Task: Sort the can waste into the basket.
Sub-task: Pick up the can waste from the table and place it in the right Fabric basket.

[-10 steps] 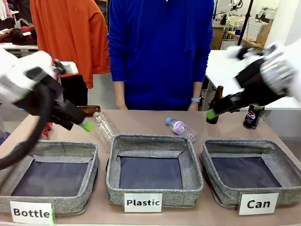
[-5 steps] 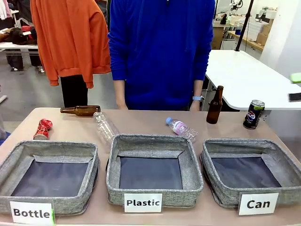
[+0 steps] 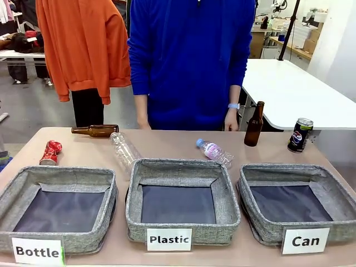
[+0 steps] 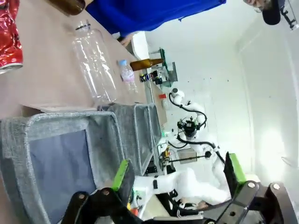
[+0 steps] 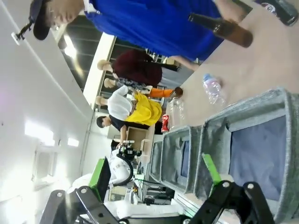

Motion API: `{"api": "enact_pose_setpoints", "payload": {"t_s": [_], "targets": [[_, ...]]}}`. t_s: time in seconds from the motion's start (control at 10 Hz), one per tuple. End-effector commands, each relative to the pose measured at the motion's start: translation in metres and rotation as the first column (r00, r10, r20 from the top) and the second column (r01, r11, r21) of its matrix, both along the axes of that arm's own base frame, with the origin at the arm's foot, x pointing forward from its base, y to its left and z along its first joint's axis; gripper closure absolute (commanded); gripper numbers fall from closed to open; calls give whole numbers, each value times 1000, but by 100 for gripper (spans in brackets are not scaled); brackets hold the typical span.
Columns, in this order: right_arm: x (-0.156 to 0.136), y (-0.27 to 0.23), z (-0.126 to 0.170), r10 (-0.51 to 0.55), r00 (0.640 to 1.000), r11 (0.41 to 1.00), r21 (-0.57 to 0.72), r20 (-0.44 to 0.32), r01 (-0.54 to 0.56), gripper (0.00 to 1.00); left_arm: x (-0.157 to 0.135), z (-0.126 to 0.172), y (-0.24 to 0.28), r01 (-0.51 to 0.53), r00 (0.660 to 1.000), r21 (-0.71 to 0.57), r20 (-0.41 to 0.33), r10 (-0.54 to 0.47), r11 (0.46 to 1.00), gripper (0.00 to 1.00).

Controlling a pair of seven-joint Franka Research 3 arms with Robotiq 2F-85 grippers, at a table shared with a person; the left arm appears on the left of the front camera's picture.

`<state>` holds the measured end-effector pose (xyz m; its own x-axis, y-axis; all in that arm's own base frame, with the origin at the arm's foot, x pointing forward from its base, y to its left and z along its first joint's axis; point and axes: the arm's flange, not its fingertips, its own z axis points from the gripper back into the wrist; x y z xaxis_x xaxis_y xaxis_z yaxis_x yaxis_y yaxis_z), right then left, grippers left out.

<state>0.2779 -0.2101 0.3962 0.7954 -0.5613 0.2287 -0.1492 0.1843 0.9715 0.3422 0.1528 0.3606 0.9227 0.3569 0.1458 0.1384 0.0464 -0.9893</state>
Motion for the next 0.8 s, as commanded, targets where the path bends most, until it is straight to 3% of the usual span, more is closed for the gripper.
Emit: {"api": "enact_pose_setpoints", "payload": {"t_s": [0.0,0.5,0.6,0.7], "targets": [[-6,1,9,29,1000,1000,-3,8,-29,0,-19,11,10,26,999,12,46,-26,1000,0],[-6,1,9,29,1000,1000,-3,8,-29,0,-17,11,12,11,1000,6,19,-11,1000,0],[-6,1,9,29,1000,1000,-3,8,-29,0,-22,26,7,13,999,131,44,-19,991,0],[-6,1,9,29,1000,1000,-3,8,-29,0,-22,47,-8,-18,1000,310,-1,19,951,0]]}}
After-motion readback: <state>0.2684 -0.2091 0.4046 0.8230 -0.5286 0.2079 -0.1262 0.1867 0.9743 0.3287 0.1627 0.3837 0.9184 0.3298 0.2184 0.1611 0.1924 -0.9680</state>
